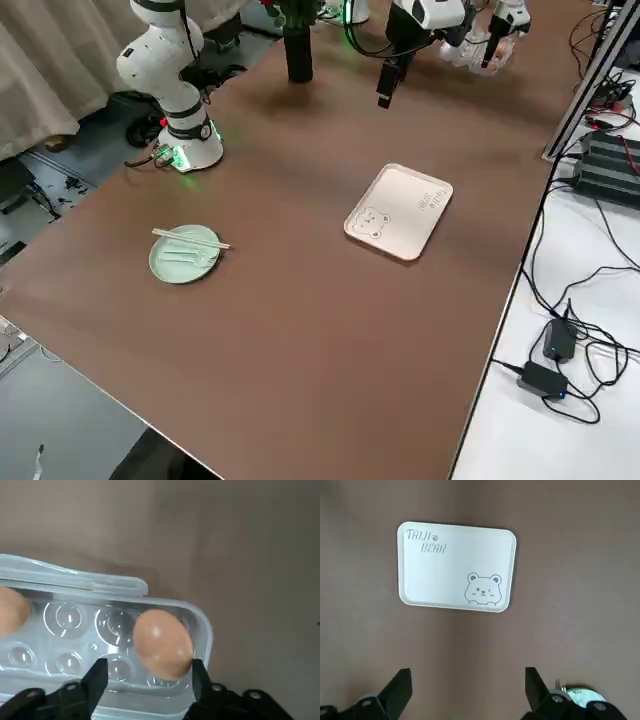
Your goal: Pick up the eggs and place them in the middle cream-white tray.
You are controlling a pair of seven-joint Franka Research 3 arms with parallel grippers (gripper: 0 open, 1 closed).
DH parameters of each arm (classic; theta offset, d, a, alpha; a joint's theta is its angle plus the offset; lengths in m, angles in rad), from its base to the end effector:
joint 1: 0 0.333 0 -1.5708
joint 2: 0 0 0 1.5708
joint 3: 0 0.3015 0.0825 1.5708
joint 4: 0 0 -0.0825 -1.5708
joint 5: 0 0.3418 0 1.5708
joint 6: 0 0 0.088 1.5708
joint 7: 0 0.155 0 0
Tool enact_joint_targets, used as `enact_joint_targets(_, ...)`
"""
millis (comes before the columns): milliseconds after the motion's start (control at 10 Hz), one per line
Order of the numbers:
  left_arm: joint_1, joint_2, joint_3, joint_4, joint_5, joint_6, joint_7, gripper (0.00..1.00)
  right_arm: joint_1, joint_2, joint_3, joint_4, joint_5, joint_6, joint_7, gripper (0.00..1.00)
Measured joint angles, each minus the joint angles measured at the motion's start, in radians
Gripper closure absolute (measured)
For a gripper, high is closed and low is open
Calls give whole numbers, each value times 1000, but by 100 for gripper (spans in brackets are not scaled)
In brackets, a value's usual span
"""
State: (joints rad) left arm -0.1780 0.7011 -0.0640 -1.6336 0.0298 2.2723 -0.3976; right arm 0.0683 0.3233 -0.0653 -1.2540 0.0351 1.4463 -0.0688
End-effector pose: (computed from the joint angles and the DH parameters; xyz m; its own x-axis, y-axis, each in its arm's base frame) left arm 0.6223 -0.1486 0.1738 0.9868 0.1488 -0.0636 0.1487 -0.9889 -0.0053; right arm 0.5832 0.0131 0.5081 0.9887 0.0767 -0.1287 0.0743 -0.9970 -0.0233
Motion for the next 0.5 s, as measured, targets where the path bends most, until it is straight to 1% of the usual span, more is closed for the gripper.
enact_joint_targets(400, 0, 13, 4, 0, 0, 50, -30, 23, 0, 0, 0, 0, 0, 0, 0, 0)
enact_joint_targets(500, 0, 16, 4, 0, 0, 58, -38, 25, 0, 0, 0, 0, 0, -1, 0, 0)
